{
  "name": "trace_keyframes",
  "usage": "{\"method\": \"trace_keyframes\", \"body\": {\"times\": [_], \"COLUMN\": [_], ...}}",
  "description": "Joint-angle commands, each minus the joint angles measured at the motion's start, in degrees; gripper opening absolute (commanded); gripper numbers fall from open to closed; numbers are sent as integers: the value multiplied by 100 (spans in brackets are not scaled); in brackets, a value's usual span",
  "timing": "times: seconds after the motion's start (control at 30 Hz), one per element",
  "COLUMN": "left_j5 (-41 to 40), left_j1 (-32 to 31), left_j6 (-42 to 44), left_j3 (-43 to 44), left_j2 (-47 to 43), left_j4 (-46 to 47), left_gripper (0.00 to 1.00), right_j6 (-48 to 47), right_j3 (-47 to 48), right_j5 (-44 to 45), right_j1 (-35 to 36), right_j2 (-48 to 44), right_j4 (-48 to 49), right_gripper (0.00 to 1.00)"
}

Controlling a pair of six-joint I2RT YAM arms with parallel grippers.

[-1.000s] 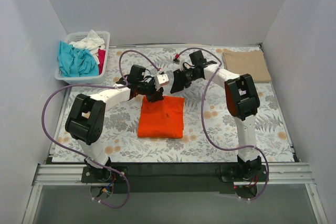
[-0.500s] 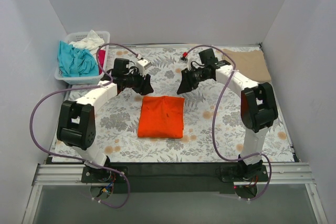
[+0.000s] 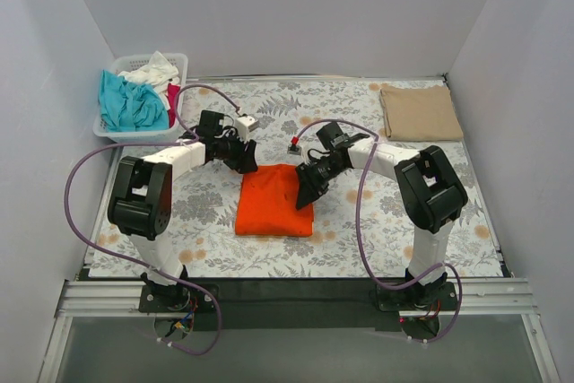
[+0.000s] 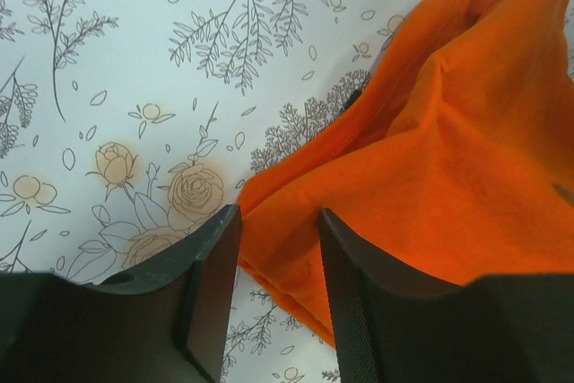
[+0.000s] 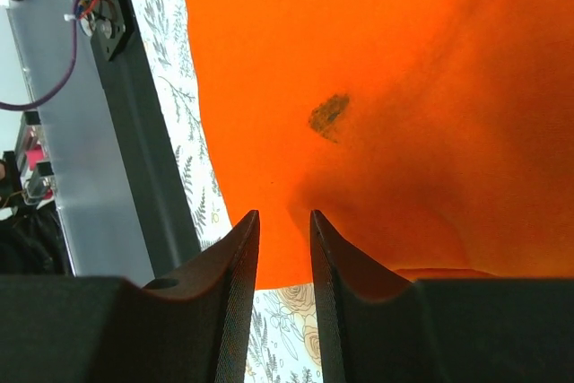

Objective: Fold and stack the t-shirts
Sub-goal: Fold the tshirt

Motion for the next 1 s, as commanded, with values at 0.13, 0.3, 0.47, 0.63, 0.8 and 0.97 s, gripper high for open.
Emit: {"method": "trace_keyframes", "body": {"times": [0.13,0.3,0.47,0.63,0.8,0.97], "left_j5": [146,155,-126,49,1172,2422], "left_j1": [104,367,403,403,517,491], "left_j6": [303,197,180,-136,-882,-2321], "left_j3": [60,481,746,887,440,-700], "left_j2": [55,-15,3,-111,-866,-1543], "left_j4": [-283,-590,-723,-872,-680,-267], "left_gripper": [13,0,0,25,27,27], "right_j6": [-239,-292,-423,-573,-582,-3], "right_j3": [-227,-368,-412,-272,-192,-473], "right_j5": [404,791,1449,1557,548,-454], "right_j1": [78,87,113,122,122,376], "right_j2": [-69,-86,-121,-445,-1210,-1511], "right_j4": [113,131,131,52,86,640], "right_gripper": [29,29,28,28,33,42]}}
